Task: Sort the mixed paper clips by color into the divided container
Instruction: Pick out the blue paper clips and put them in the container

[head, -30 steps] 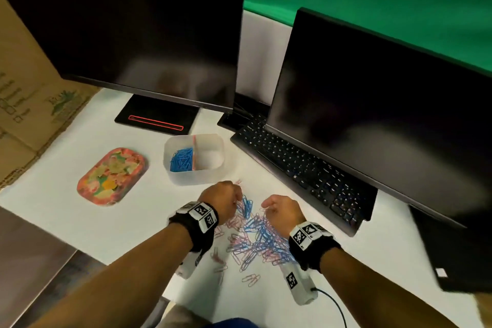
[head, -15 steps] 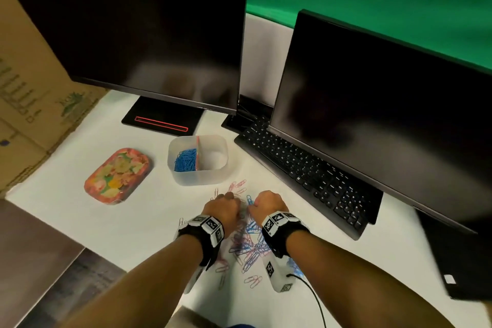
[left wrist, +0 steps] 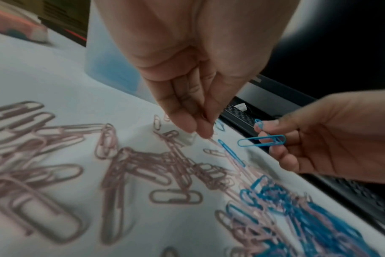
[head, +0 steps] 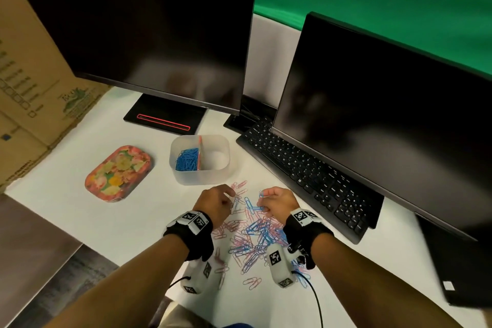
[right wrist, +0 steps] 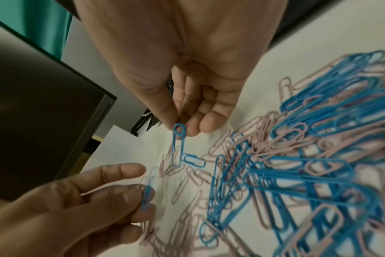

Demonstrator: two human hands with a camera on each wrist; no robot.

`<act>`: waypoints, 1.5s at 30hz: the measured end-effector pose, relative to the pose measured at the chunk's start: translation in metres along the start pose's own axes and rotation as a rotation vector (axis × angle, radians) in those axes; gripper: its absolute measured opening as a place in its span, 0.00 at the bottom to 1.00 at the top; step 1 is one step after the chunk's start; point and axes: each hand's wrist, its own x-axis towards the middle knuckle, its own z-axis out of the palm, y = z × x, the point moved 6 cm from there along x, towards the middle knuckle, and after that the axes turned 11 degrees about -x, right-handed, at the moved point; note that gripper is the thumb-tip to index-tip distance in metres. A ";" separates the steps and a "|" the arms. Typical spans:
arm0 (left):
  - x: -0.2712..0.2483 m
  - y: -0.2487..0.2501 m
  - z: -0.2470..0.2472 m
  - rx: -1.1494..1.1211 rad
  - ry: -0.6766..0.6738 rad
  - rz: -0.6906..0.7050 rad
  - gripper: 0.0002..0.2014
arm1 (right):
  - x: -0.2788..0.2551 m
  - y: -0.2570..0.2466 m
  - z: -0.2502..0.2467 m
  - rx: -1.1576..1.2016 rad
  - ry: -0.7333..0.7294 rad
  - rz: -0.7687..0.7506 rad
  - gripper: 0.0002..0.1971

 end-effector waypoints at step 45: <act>0.001 0.016 -0.009 0.065 0.069 0.138 0.08 | 0.012 -0.032 0.011 -0.478 -0.086 -0.045 0.09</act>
